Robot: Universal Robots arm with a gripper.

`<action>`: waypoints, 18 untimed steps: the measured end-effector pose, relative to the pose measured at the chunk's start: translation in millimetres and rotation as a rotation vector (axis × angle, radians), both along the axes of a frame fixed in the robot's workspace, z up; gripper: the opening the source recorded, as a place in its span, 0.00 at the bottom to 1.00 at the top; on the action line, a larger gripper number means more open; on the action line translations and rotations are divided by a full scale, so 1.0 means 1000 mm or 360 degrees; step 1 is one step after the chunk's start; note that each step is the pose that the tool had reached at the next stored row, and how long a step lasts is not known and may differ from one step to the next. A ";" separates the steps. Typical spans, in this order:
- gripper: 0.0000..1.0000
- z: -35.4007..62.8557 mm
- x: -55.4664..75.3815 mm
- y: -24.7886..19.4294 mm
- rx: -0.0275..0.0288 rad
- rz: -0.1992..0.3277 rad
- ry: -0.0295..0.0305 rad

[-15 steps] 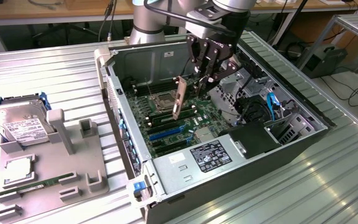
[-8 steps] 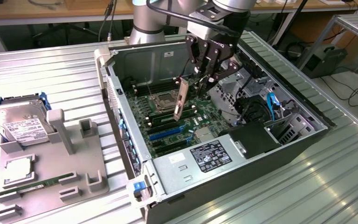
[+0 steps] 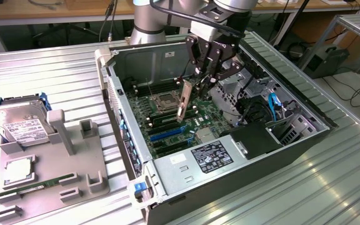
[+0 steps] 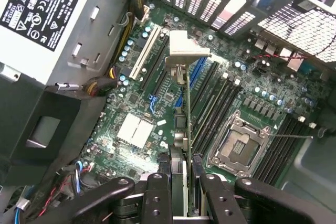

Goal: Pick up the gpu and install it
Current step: 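Insert the gpu into the slot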

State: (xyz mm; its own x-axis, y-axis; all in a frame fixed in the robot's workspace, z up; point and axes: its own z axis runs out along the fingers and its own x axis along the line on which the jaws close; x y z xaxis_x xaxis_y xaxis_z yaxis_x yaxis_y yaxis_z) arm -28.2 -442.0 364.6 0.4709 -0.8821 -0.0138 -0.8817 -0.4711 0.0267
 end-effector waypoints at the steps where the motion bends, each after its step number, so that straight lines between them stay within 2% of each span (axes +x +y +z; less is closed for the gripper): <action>1: 0.26 0.0000 0.000 0.0000 -0.00001 0.0019 0.00001; 10: 0.26 0.0000 0.000 0.0000 -0.00001 0.0139 0.00001; 13: 0.26 0.0000 0.000 0.0000 -0.00001 0.0215 0.00001; 18: 0.26 0.0000 0.000 0.0000 -0.00001 0.0287 0.00000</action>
State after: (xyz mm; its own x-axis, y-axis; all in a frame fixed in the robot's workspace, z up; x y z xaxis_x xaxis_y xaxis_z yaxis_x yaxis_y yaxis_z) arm -28.1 -442.0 364.7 0.6213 -0.7835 -0.0138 -0.7830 -0.6214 0.0268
